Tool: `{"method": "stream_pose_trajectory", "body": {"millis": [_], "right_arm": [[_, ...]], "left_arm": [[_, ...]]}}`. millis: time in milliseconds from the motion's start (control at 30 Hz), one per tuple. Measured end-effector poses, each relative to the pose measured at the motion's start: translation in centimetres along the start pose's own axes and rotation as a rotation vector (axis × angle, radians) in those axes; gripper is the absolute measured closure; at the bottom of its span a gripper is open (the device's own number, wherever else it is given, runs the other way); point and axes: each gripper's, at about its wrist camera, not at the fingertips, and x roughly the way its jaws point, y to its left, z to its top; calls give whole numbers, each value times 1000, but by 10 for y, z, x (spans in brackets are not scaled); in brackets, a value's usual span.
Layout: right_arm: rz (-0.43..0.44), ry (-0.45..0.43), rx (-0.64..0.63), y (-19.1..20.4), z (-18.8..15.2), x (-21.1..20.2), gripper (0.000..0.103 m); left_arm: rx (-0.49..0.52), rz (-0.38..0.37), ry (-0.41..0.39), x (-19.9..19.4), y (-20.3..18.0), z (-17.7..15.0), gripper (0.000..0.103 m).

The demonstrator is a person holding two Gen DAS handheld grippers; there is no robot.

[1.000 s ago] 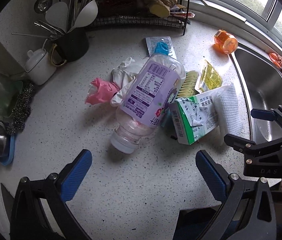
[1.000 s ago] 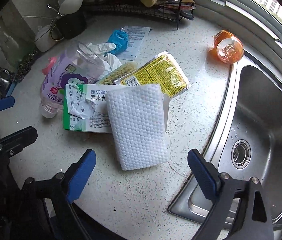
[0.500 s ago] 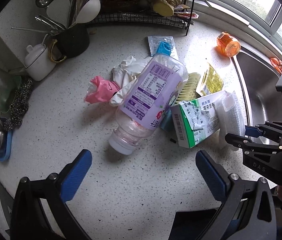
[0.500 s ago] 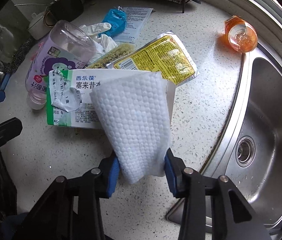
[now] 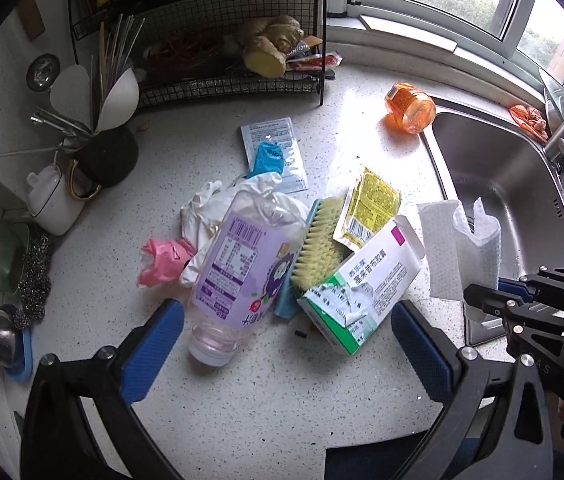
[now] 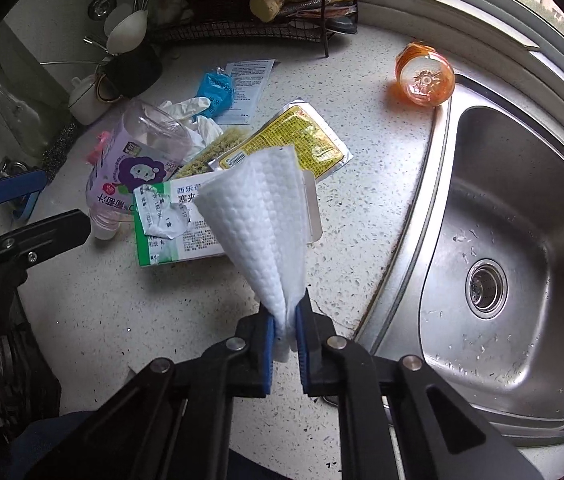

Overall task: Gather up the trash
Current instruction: 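Grasp the white melamine sponge with the right gripper and lift it, then grasp the orange plastic cup with the left gripper while right holds sponge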

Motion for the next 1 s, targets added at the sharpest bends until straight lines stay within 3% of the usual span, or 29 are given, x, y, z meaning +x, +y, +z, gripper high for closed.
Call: {"method": "stream_pose_trajectory", "body": {"millis": [300,667,1000], "right_arm": [[-49,-83,145,-42,9,-22,94],[-100,-131,338,-95,34,-33,94],[-98,-94,438,-133,49,-18,94]], "left_arm": [[142,-53,-18,24,-34,76,0],[212,-217,40,80,-99,174,0],[647,-227,31,131,-150,223,0]]}}
